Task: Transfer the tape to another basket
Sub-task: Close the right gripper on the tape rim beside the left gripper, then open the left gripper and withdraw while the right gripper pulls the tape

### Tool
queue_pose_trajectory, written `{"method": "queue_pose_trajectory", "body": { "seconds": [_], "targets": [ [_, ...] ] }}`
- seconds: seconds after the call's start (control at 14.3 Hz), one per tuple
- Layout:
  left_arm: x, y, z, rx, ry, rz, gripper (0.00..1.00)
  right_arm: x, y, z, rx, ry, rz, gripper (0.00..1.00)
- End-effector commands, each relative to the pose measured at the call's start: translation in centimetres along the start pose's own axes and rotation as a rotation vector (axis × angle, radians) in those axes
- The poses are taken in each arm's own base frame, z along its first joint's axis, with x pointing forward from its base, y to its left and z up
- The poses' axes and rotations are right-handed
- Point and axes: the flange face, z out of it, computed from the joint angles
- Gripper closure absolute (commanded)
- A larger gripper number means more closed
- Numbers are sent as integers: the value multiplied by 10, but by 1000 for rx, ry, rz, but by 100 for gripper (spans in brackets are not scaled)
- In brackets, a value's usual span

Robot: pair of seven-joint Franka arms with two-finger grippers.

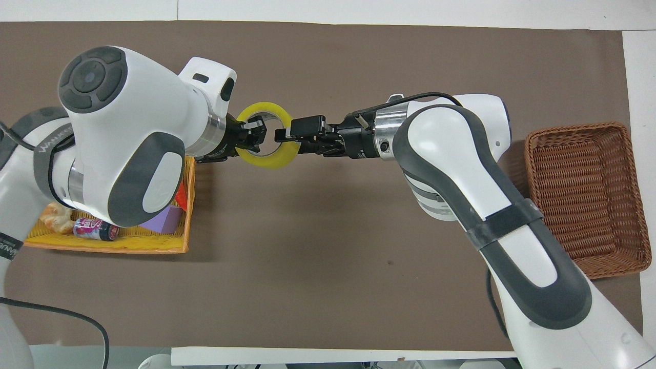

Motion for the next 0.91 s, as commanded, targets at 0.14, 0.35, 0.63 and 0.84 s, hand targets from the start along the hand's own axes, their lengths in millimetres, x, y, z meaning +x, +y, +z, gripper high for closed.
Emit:
{"method": "queue_pose_trajectory", "body": {
  "seconds": [0.14, 0.35, 0.63, 0.84],
  "targets": [
    [-2, -2, -12, -13, -6, -19, 97, -1, 3, -3, 15, -3, -1, 100],
    [-2, -2, -12, -13, -7, -17, 96, 0, 3, -3, 15, -3, -2, 100],
    [-2, 1, -16, -17, 7, 16, 11, 0, 2, -5, 17, -3, -3, 100],
    [-6, -4, -64, -18, 8, 18, 4, 0, 3, -5, 19, -7, -3, 100]
  ]
}}
